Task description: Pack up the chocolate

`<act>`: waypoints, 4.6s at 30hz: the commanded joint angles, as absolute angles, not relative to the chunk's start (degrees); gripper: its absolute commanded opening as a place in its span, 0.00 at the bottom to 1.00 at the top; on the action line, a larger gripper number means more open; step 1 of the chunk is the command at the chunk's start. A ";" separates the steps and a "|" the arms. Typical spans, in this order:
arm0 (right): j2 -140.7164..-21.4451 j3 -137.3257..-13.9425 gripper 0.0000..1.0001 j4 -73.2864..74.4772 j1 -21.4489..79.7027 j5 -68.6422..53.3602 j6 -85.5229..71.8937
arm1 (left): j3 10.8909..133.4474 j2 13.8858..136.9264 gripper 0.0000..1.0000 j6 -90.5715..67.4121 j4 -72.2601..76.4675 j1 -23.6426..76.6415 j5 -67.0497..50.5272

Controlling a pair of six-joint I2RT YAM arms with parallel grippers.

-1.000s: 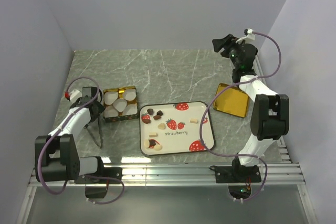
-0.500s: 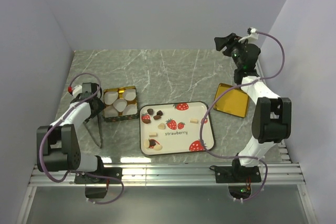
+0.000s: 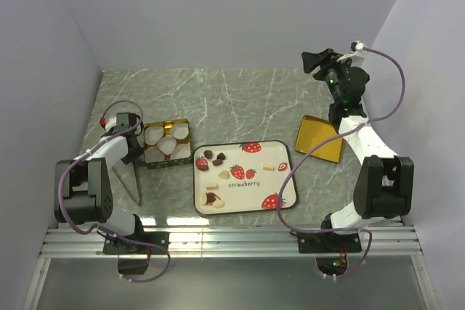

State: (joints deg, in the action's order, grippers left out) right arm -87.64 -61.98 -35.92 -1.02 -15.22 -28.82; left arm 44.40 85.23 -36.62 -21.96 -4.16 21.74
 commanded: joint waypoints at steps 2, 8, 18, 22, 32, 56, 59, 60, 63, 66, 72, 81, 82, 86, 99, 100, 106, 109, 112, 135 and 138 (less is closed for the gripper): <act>-82.19 -60.56 0.75 -37.18 -1.14 -13.98 -27.60 | 47.02 84.64 0.29 -34.72 -19.95 -4.13 23.20; -77.27 -58.10 0.75 -36.22 -1.14 -13.54 -27.07 | 48.69 86.92 0.13 -32.35 -18.19 -4.13 23.55; -68.56 -53.26 0.75 -35.16 -1.06 -11.07 -25.84 | 50.62 88.94 0.01 -26.47 -14.51 -4.13 24.61; -66.71 -52.21 0.75 -34.89 -0.79 -10.81 -26.02 | 52.11 90.52 0.01 -21.37 -10.29 -4.13 23.12; -61.79 -50.54 0.74 -32.78 -0.26 -8.09 -25.05 | 65.20 102.03 0.00 -8.18 -2.03 -5.18 14.52; -55.37 -47.99 0.74 -29.53 -0.26 -4.31 -23.20 | 85.25 117.95 0.46 -2.81 -6.32 -11.69 -5.54; -55.46 -47.90 0.74 -29.71 -0.26 -4.75 -23.29 | 83.16 114.71 0.56 -5.09 -6.07 -11.60 -4.14; -55.55 -47.90 0.74 -29.79 -0.26 -4.92 -23.29 | 80.36 111.65 0.61 -5.71 -4.15 -11.69 -2.91; -55.90 -47.90 0.75 -30.15 -0.26 -5.18 -23.29 | 76.04 105.76 0.80 -7.73 -2.90 -11.69 -0.89; -56.69 -48.16 0.78 -30.24 -0.26 -5.45 -23.12 | 72.01 100.66 0.84 -10.89 -3.43 -11.60 3.50; -58.88 -48.78 0.80 -31.02 -0.26 -6.94 -23.64 | 66.45 97.64 0.87 -20.99 -6.32 -11.51 12.91; -57.92 -48.34 0.80 -31.03 1.14 -6.94 -23.64 | 65.30 102.39 0.88 -24.52 -9.93 -11.60 14.34; -57.92 -48.25 0.80 -31.11 1.23 -6.86 -23.56 | 65.30 102.39 0.88 -24.52 -9.84 -11.69 13.89; -57.48 -48.08 0.80 -31.03 1.14 -6.68 -23.55 | 64.78 103.44 0.88 -24.00 -9.93 -11.60 12.83; -57.75 -47.99 0.80 -31.29 1.23 -6.77 -23.55 | 66.09 107.05 0.88 -21.27 -8.27 -11.95 10.90; -57.66 -47.99 0.80 -31.38 1.14 -6.68 -23.73 | 66.01 107.05 0.88 -21.18 -7.91 -11.95 10.90; -57.92 -47.72 0.80 -32.08 1.14 -6.94 -24.26 | 67.94 108.45 0.86 -19.87 -7.82 -11.87 11.43; -58.10 -47.72 0.80 -32.17 1.14 -7.03 -24.26 | 68.82 109.51 0.82 -18.99 -8.17 -11.87 12.04; -58.18 -47.72 0.79 -32.17 1.14 -6.86 -24.08 | 68.55 109.78 0.73 -18.37 -8.09 -11.78 12.66; -60.55 -48.51 0.79 -32.43 1.23 -7.64 -23.99 | 60.38 96.42 0.42 -16.44 -5.80 -10.02 13.53; -61.26 -48.95 0.78 -32.52 1.23 -8.61 -24.26 | 59.50 93.35 0.42 -16.44 -5.54 -9.76 13.89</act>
